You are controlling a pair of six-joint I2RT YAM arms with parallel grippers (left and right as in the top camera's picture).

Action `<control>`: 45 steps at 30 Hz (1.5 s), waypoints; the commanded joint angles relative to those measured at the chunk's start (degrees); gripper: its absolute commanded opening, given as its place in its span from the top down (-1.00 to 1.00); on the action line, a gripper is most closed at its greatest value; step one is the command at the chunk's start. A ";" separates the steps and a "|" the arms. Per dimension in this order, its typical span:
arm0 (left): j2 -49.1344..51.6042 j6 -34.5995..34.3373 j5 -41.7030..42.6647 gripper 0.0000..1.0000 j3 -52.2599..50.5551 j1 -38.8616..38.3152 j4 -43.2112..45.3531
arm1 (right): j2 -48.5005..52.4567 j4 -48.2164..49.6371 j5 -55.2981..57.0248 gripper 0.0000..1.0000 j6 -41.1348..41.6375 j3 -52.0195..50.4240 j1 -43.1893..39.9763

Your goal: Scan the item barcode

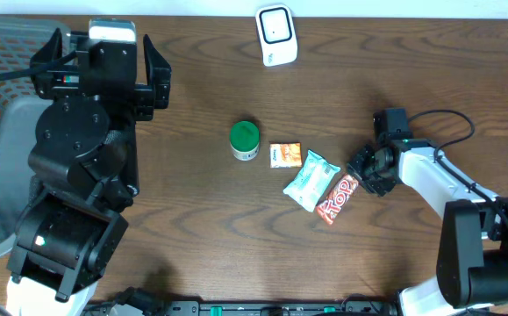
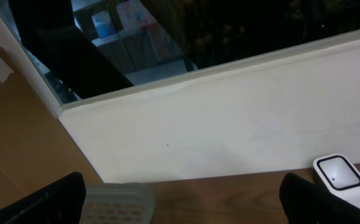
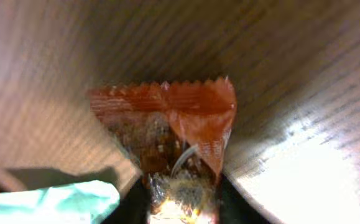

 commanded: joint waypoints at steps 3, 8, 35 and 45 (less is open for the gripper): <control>-0.33 0.72 -0.33 -1.00 0.94 0.24 0.07 | 1.70 2.32 -1.38 0.98 -5.38 1.25 -0.37; -0.33 0.72 -0.33 -1.00 0.94 0.24 0.07 | -1.92 1.92 -10.49 0.98 -13.31 4.50 -1.40; -0.33 0.74 -0.35 -1.00 0.94 0.24 0.04 | -10.71 12.50 -80.72 0.98 -68.00 4.72 -13.64; -0.33 0.72 -0.35 -1.00 0.94 0.24 0.04 | -10.54 25.77 -80.76 0.98 -67.45 4.72 -13.75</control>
